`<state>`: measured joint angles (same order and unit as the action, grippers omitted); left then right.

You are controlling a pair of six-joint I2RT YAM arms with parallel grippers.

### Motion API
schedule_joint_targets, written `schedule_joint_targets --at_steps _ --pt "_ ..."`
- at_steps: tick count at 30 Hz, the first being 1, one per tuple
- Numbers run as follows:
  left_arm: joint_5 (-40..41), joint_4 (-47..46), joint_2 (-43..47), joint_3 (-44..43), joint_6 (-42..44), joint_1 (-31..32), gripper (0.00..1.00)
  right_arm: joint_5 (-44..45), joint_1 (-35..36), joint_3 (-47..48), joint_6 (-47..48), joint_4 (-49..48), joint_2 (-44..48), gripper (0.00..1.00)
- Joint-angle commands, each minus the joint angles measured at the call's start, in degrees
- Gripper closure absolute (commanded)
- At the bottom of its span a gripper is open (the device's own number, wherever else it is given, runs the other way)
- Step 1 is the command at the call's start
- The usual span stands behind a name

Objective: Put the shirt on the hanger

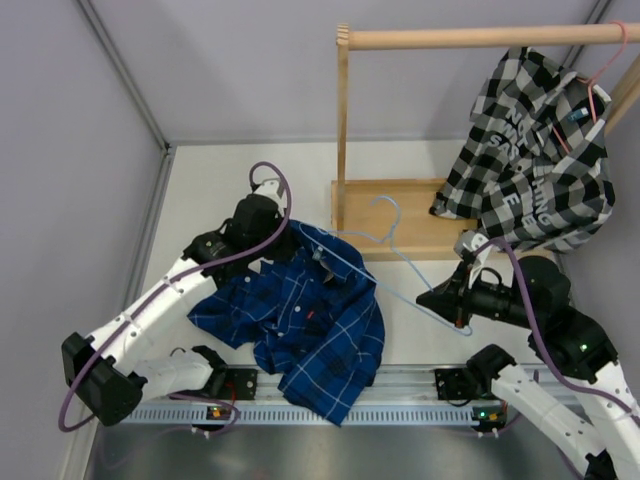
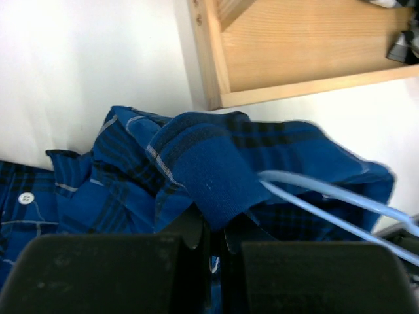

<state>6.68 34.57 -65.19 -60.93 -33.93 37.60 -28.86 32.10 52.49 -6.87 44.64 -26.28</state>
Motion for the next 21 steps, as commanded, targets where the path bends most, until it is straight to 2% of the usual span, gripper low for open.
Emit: schedule_joint_targets --at_steps 1,7,21 --pt "-6.3 -4.7 0.3 -2.9 2.1 -0.5 1.0 -2.1 -0.7 -1.5 -1.2 2.1 2.2 1.0" --pt "-9.4 -6.3 0.8 -0.9 1.9 -0.6 1.0 -0.8 -0.8 -3.0 -1.3 2.6 2.6 1.0" --pt "-10.3 -6.3 -3.3 -1.6 2.3 -1.7 1.0 4.2 -0.7 2.9 0.6 8.7 4.7 1.0"
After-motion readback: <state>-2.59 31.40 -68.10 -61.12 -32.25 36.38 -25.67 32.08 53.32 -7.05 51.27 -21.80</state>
